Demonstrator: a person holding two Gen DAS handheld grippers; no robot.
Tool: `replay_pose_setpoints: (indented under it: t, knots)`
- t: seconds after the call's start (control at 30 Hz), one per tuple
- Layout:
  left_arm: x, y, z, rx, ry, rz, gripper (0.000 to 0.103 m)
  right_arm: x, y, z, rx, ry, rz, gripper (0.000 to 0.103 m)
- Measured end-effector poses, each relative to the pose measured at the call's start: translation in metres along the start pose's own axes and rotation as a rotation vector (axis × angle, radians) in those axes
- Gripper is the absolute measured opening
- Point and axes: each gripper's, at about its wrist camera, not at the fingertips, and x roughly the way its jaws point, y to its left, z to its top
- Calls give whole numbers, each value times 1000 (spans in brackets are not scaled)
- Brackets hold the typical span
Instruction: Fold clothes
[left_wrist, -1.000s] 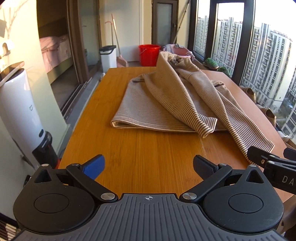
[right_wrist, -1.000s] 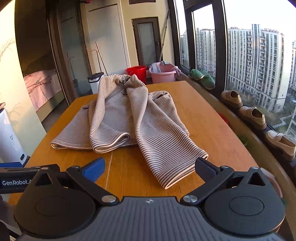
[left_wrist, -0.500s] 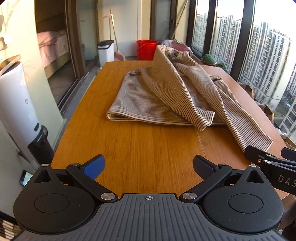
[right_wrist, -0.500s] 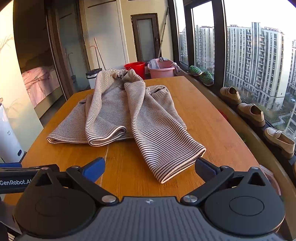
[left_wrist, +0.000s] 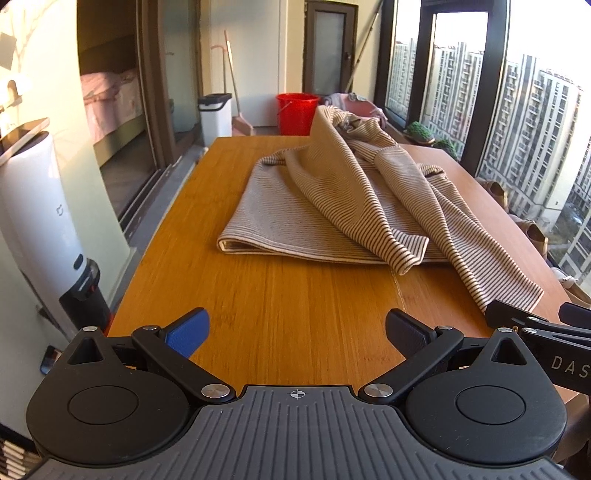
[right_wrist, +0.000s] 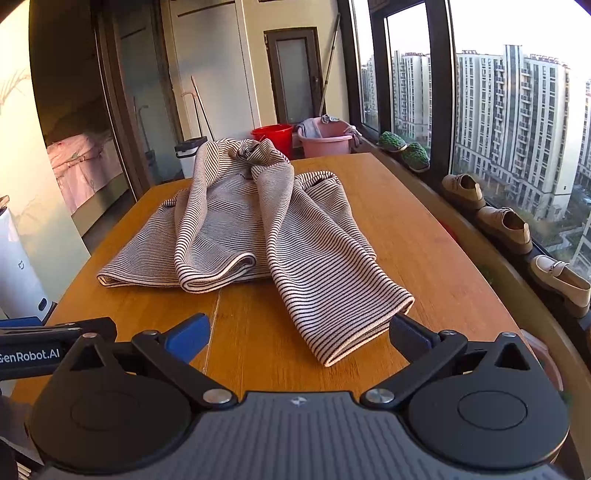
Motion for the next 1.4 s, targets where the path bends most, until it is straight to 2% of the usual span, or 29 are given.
replay_pose_setpoints:
  t: [1.4]
  knots:
    - [8, 0, -6, -1, 52, -11, 103, 8, -4, -3, 8, 47, 5, 103]
